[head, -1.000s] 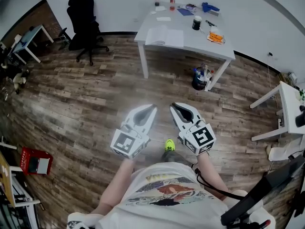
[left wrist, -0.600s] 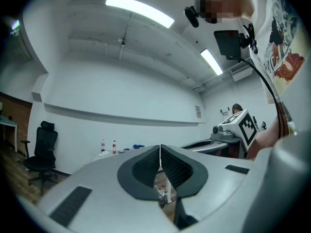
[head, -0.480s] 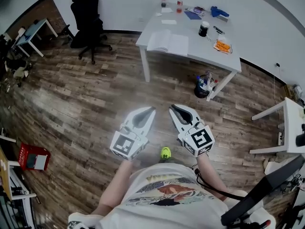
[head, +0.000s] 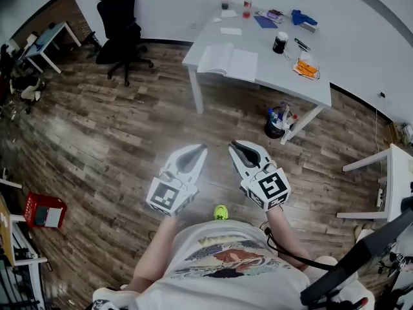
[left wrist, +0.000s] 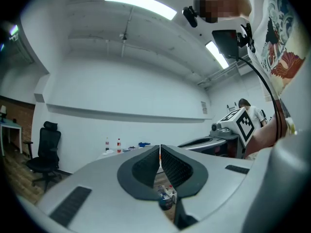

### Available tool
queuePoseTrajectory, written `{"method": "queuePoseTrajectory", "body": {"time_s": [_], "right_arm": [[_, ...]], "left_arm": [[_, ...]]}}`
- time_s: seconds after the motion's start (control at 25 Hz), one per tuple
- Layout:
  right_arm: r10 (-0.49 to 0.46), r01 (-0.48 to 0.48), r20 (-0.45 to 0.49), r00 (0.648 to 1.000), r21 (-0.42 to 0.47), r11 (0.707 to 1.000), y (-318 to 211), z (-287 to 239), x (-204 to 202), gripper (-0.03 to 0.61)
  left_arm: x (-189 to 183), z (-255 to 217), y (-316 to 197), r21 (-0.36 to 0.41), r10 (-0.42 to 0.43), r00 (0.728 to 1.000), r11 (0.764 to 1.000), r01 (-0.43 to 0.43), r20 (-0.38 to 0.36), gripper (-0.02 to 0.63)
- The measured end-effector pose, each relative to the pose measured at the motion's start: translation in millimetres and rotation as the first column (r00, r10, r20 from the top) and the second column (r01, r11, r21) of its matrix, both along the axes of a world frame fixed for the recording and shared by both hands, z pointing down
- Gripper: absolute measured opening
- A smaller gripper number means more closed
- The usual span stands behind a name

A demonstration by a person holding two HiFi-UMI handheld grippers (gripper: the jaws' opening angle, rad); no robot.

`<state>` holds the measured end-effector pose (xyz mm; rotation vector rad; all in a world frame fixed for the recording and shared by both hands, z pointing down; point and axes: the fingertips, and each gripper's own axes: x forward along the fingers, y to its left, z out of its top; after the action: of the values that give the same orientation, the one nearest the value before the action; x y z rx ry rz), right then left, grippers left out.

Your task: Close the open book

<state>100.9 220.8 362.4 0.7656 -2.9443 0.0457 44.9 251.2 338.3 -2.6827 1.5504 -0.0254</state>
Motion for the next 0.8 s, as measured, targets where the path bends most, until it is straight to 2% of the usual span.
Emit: {"method": "queuePoseTrajectory", "body": {"time_s": [0.36,0.8], "right_arm": [[-0.008,0.008,0.002,1.0,-0.012,1.0,-34,4,5,0.031],[0.006,-0.006,-0.005,1.0,-0.031,0.999,-89,16,-18,0.031]], "left_arm": [[7,4,-36,-0.008,0.009,1.0,1.0,-0.009,0.017,0.014],[-16,17,-94,-0.025,0.019,0.999,1.0,-0.018,0.031,0.014]]}}
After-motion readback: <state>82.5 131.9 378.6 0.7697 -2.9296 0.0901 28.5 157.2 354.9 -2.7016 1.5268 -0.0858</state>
